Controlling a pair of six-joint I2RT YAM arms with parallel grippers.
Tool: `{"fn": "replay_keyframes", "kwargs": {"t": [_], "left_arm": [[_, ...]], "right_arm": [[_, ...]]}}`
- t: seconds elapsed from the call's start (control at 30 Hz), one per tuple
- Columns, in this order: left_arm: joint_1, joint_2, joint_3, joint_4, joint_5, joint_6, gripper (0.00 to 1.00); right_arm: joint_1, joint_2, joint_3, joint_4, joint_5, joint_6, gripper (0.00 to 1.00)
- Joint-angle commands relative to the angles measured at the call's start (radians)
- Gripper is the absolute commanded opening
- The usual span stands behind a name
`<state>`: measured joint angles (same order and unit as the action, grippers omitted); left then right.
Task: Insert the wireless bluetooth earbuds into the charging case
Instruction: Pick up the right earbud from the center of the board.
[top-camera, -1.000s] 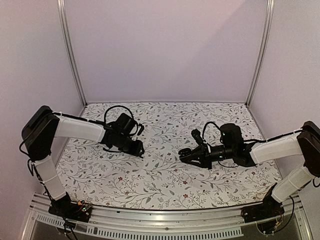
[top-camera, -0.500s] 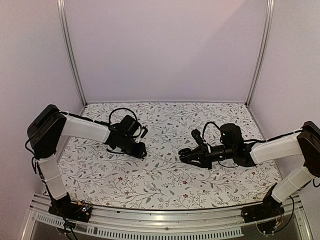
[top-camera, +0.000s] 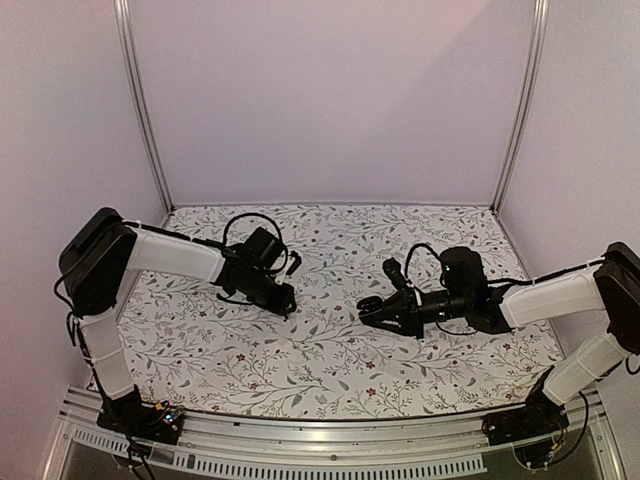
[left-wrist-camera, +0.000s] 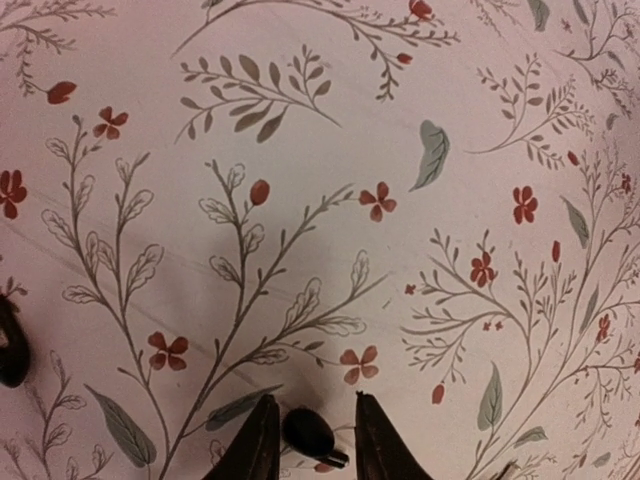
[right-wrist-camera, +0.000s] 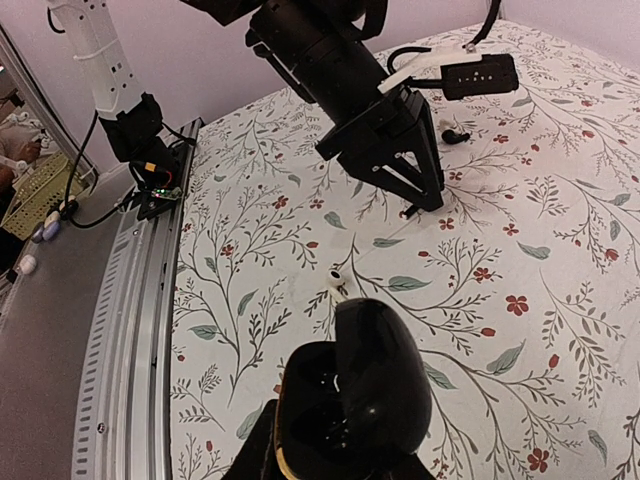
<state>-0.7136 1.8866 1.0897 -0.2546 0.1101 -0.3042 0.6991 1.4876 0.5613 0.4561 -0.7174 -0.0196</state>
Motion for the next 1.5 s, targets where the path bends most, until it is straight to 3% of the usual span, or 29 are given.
{"fn": "replay_keyframes", "kwargs": {"t": [0.0,0.8,0.97,1.47], "left_arm": [[-0.018,0.030,0.047,-0.083,-0.033,0.046,0.26],[-0.029,0.076,0.111,-0.123,-0.038,0.092,0.17],[-0.030,0.067,0.105,-0.149,-0.066,0.091,0.22],[-0.051,0.052,0.089,-0.207,-0.143,0.101,0.22]], "right_arm": [[-0.006,-0.014,-0.011,0.009,-0.005,0.001,0.00],[-0.006,0.013,0.005,0.005,-0.004,0.015,0.00],[-0.006,0.005,0.007,-0.002,-0.002,0.015,0.00],[-0.007,0.017,0.017,-0.006,-0.008,0.015,0.00]]}}
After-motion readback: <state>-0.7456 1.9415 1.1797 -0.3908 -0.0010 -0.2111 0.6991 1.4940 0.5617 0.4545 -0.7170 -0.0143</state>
